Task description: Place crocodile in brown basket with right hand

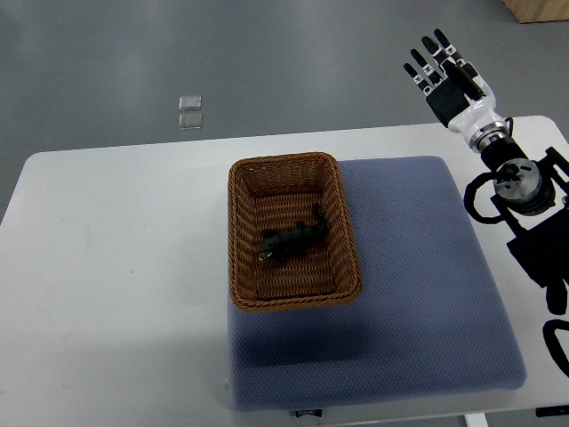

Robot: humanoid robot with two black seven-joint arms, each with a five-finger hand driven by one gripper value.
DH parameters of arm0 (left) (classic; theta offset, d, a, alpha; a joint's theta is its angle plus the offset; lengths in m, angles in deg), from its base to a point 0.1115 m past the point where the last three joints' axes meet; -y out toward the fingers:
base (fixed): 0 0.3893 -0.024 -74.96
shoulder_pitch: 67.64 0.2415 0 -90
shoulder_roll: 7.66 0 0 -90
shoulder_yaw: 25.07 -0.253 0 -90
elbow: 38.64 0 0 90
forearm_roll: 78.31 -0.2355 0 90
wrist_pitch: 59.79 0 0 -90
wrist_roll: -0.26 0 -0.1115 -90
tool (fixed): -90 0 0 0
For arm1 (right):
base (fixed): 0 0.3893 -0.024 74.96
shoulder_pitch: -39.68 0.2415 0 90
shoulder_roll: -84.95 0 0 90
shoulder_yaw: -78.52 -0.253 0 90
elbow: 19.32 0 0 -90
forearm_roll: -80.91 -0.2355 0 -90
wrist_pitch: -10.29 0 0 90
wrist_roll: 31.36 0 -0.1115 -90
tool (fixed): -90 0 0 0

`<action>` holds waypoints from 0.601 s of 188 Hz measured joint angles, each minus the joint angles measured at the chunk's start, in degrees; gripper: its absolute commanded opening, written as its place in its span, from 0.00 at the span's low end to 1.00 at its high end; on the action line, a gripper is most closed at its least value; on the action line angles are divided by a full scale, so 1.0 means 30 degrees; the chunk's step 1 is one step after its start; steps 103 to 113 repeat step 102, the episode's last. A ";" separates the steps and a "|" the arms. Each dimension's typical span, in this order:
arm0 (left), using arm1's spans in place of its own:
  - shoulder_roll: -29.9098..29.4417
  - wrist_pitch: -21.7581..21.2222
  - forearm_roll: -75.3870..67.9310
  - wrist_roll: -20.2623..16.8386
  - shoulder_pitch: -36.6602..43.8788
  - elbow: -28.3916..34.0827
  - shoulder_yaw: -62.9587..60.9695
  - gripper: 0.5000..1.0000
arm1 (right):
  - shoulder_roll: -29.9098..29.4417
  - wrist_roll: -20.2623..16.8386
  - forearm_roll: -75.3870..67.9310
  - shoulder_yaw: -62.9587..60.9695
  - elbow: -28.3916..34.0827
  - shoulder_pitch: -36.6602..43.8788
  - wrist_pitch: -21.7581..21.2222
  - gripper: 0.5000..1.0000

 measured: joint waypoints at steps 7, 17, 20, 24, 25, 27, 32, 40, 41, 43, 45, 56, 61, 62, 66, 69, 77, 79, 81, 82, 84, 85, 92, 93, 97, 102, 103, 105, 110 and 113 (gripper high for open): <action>0.0000 0.0000 0.0000 0.0000 0.0000 0.0000 0.0000 1.00 | -0.0210 0.0046 -0.0621 0.0000 -0.0096 -0.0236 -0.0033 0.86; 0.0000 0.0000 0.0000 0.0000 0.0000 0.0000 0.0001 1.00 | -0.0547 0.0086 -0.1502 -0.0001 -0.0161 -0.0590 -0.0178 0.86; 0.0000 0.0000 0.0000 0.0000 0.0000 0.0000 0.0001 1.00 | -0.0641 0.0093 -0.1735 -0.0002 -0.0171 -0.0682 -0.0241 0.86; 0.0000 0.0000 0.0000 0.0000 0.0000 0.0000 0.0004 1.00 | -0.0752 0.0095 -0.2036 -0.0004 -0.0180 -0.0787 -0.0343 0.86; 0.0000 0.0000 0.0000 0.0000 0.0000 0.0000 0.0005 1.00 | -0.0777 0.0096 -0.2110 -0.0005 -0.0182 -0.0810 -0.0371 0.86; 0.0000 0.0000 0.0000 0.0000 0.0000 0.0000 0.0007 1.00 | -0.0847 0.0101 -0.2326 -0.0011 -0.0188 -0.0876 -0.0465 0.86; 0.0000 0.0000 0.0000 0.0000 0.0000 0.0000 0.0010 1.00 | -0.0941 0.0114 -0.2663 -0.0022 -0.0201 -0.0991 -0.0641 0.86; 0.0000 0.0000 0.0000 0.0000 0.0001 0.0000 0.0013 1.00 | -0.1060 0.0118 -0.3128 -0.0024 -0.0225 -0.1177 -0.0947 0.86; 0.0000 0.0000 0.0000 0.0000 0.0001 0.0000 0.0013 1.00 | -0.1069 0.0118 -0.3166 -0.0024 -0.0227 -0.1197 -0.0981 0.86; 0.0000 0.0000 0.0000 0.0000 0.0001 0.0000 0.0013 1.00 | -0.1087 0.0120 -0.3234 -0.0024 -0.0229 -0.1235 -0.1048 0.86; 0.0000 0.0000 -0.0001 0.0000 0.0001 0.0000 0.0013 1.00 | -0.1104 0.0122 -0.3294 -0.0024 -0.0231 -0.1275 -0.1114 0.86; 0.0000 0.0000 0.0000 0.0000 0.0001 0.0000 0.0012 1.00 | -0.1205 0.0125 -0.3487 -0.0022 -0.0244 -0.1497 -0.1463 0.86; 0.0000 0.0000 0.0000 0.0000 0.0000 0.0000 0.0012 1.00 | -0.1271 0.0126 -0.3533 -0.0014 -0.0246 -0.1613 -0.1639 0.86; 0.0000 0.0000 0.0000 0.0000 -0.0001 0.0000 0.0011 1.00 | -0.1283 0.0126 -0.3539 -0.0012 -0.0246 -0.1631 -0.1666 0.86; 0.0000 0.0000 -0.0001 0.0000 -0.0002 0.0000 0.0010 1.00 | -0.1328 0.0126 -0.3557 -0.0006 -0.0248 -0.1699 -0.1769 0.86; 0.0000 0.0000 -0.0001 0.0000 -0.0002 0.0000 0.0009 1.00 | -0.1363 0.0126 -0.3566 -0.0002 -0.0249 -0.1741 -0.1838 0.86; 0.0000 -0.0001 -0.0001 0.0000 -0.0001 -0.0001 0.0006 1.00 | -0.1448 0.0126 -0.3579 0.0001 -0.0249 -0.1828 -0.1984 0.86; 0.0000 -0.0001 -0.0001 0.0000 -0.0001 -0.0001 0.0005 1.00 | -0.1465 0.0126 -0.3581 0.0002 -0.0249 -0.1846 -0.2012 0.86; 0.0000 -0.0001 -0.0001 0.0000 -0.0001 -0.0001 0.0005 1.00 | -0.1485 0.0126 -0.3582 0.0005 -0.0249 -0.1869 -0.2046 0.86; 0.0000 -0.0001 -0.0001 0.0000 -0.0001 -0.0001 0.0005 1.00 | -0.1490 0.0126 -0.3583 0.0005 -0.0249 -0.1876 -0.2056 0.86; 0.0000 -0.0001 -0.0001 0.0000 -0.0001 0.0000 0.0004 1.00 | -0.1500 0.0126 -0.3583 0.0006 -0.0249 -0.1890 -0.2073 0.86; 0.0000 -0.0001 -0.0001 0.0000 0.0000 -0.0001 0.0004 1.00 | -0.1504 0.0126 -0.3583 0.0006 -0.0249 -0.1897 -0.2081 0.86; 0.0000 -0.0002 -0.0001 0.0000 0.0001 -0.0001 0.0002 1.00 | -0.1523 0.0126 -0.3584 0.0007 -0.0249 -0.1944 -0.2122 0.86; 0.0000 -0.0002 -0.0001 0.0000 0.0001 -0.0001 0.0001 1.00 | -0.1525 0.0126 -0.3585 0.0006 -0.0250 -0.1950 -0.2127 0.86; 0.0000 -0.0003 -0.0002 0.0000 0.0001 -0.0001 0.0001 1.00 | -0.1528 0.0126 -0.3585 0.0006 -0.0249 -0.1971 -0.2137 0.86; 0.0000 -0.0003 -0.0002 0.0000 0.0001 -0.0001 -0.0001 1.00 | -0.1528 0.0126 -0.3586 0.0007 -0.0249 -0.1996 -0.2149 0.86; 0.0000 -0.0003 -0.0002 0.0000 0.0001 -0.0001 -0.0001 1.00 | -0.1528 0.0126 -0.3586 0.0007 -0.0249 -0.1996 -0.2149 0.86; 0.0000 -0.0003 -0.0002 0.0000 0.0001 -0.0001 -0.0001 1.00 | -0.1528 0.0126 -0.3586 0.0007 -0.0249 -0.1996 -0.2149 0.86; 0.0000 -0.0003 -0.0002 0.0000 0.0001 -0.0001 -0.0001 1.00 | -0.1528 0.0126 -0.3586 0.0007 -0.0249 -0.1996 -0.2149 0.86; 0.0000 -0.0003 -0.0002 0.0000 0.0001 -0.0001 -0.0001 1.00 | -0.1528 0.0126 -0.3586 0.0007 -0.0249 -0.1996 -0.2149 0.86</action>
